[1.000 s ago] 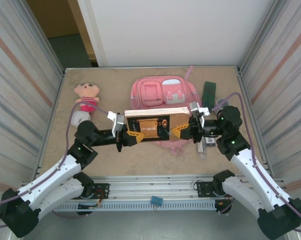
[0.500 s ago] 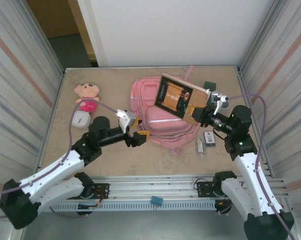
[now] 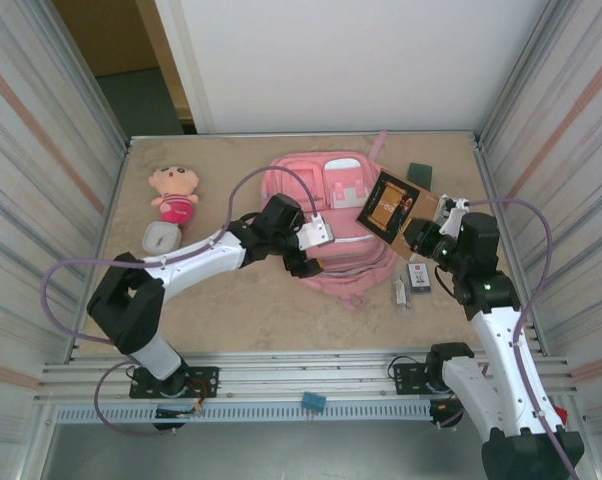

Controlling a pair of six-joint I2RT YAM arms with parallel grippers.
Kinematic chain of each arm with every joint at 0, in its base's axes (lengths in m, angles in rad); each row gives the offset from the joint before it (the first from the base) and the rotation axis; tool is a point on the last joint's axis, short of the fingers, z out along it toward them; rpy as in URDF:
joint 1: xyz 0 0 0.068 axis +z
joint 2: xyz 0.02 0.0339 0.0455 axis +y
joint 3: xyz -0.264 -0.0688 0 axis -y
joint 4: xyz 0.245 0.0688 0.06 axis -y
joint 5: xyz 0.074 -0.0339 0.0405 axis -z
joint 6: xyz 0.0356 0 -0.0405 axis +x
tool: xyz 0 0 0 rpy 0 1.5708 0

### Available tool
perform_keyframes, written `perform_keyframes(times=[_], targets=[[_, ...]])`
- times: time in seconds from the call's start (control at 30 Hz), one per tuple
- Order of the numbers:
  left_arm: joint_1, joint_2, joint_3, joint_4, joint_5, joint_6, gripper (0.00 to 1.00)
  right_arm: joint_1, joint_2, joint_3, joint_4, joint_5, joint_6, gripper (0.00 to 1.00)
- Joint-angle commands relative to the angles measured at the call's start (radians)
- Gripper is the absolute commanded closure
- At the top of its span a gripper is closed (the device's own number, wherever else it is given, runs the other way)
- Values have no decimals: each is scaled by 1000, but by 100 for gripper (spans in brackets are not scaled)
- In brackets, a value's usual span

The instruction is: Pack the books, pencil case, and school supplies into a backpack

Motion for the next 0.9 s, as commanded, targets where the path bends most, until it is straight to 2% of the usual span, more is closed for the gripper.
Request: perform_keyframes(times=[0.0,0.13,0.33,0.53,0.7,0.87], targets=[[48,2,33,-69,123,280,13,-4,-13,45,20,-21,-7,100],[54,28,42,-65,141,427,13,-5,-4,43,18,-38,-9,100],[48,108,60,-44,90,568,14,-5,6,37,36,-44,1,100],[51,138,34,72,10,630,13,-5,6,36,37,-58,3,100],[53,182,61,61,-48,677,13,-4,2,31,43,-50,7,100],[47,218,71,21,-28,708,12,-4,3,21,47,-53,9,100]])
